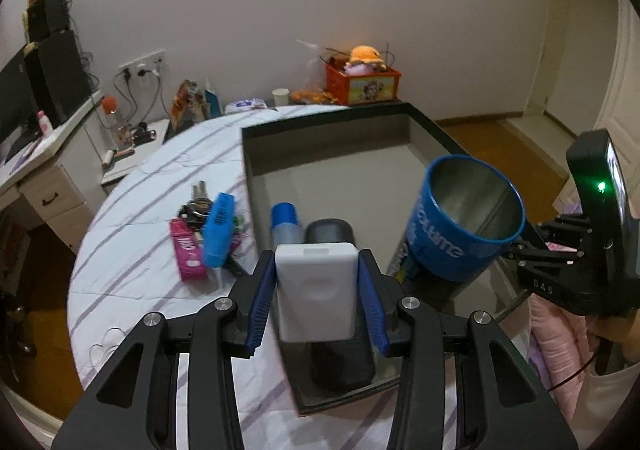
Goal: Organize rigid objects
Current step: 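Carry the white charger into the tray box with the left tool, then release the charger in the tray and withdraw the left tool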
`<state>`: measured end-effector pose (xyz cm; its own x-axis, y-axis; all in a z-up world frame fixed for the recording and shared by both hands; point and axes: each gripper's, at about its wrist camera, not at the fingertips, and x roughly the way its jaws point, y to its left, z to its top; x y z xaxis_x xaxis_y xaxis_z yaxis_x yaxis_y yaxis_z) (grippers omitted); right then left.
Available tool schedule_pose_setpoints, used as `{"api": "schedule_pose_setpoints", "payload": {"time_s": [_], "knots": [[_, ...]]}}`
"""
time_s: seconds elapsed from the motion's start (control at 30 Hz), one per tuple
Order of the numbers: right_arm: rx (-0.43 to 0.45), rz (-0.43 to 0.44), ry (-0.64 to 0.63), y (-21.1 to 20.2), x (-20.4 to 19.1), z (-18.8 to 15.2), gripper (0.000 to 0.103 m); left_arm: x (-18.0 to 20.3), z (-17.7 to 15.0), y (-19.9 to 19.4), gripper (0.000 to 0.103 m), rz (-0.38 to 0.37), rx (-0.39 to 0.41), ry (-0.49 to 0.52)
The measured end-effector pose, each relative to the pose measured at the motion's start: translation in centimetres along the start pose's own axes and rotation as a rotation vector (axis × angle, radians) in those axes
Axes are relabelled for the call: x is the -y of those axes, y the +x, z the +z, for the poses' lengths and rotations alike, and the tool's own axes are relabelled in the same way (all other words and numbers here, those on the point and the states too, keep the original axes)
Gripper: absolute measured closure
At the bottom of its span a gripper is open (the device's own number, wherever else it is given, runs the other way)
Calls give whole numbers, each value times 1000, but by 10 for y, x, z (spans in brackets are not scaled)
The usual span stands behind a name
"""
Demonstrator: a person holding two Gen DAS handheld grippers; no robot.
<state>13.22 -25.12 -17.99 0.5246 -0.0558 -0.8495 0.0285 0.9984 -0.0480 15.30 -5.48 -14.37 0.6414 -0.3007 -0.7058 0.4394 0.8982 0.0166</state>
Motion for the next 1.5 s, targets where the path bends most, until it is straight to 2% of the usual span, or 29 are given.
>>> {"api": "schedule_pose_setpoints", "payload": {"time_s": [0.27, 0.6, 0.73, 0.77, 0.9, 1.17, 1.5], "knots": [[2, 14, -2, 0, 3, 0, 81, 23, 0, 18, 62, -54, -41, 36], [2, 16, -2, 1, 4, 0, 81, 29, -13, 26, 61, -111, -79, 37], [0, 13, -1, 1, 4, 0, 81, 34, -16, 24, 61, -109, -81, 40], [0, 13, -1, 1, 4, 0, 81, 34, -16, 22, 58, -107, -78, 44], [-3, 9, -1, 2, 3, 1, 81, 29, -17, 7, 32, -101, -39, 31], [-2, 3, 5, 2, 3, 0, 81, 7, -23, -17, 27, -37, 13, -11], [-12, -19, 5, 1, -2, 1, 81, -29, -29, -51, 7, 126, 103, -79]]}}
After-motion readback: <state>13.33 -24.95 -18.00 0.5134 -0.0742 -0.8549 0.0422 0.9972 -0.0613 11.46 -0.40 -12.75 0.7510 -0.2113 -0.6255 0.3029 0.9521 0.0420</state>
